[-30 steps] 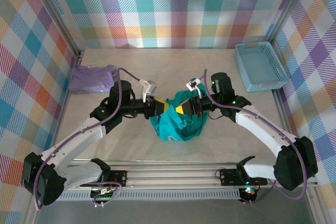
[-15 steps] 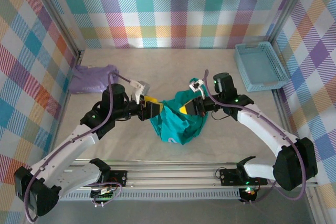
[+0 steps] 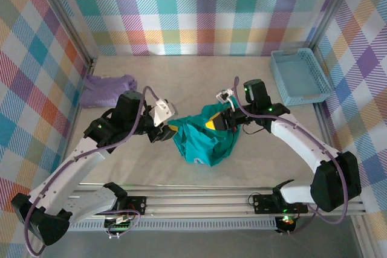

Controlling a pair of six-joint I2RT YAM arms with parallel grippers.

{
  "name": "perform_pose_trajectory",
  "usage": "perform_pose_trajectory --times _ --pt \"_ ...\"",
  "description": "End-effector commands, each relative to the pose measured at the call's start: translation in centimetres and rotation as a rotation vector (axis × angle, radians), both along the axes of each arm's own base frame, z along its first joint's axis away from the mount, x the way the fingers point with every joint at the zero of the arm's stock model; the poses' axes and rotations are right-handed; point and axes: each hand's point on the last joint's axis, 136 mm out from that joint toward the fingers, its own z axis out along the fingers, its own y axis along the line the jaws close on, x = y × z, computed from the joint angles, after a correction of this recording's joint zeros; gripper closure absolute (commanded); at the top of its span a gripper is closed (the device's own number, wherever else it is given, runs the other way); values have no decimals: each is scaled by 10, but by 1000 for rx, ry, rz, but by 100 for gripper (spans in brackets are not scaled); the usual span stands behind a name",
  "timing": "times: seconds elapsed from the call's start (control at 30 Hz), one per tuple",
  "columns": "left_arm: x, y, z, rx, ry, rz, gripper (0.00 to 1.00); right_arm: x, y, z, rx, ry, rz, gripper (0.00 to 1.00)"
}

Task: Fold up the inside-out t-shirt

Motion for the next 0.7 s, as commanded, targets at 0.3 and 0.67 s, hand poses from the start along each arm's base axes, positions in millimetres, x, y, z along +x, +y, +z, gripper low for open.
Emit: perform_pose_trajectory --times 0.3,0.67 --pt "-3 -43 6 65 -279 -438 47 -15 7 15 56 -29 102 100" --pt "-15 -51 18 50 -305 -539 46 -17 8 11 28 -22 102 100"
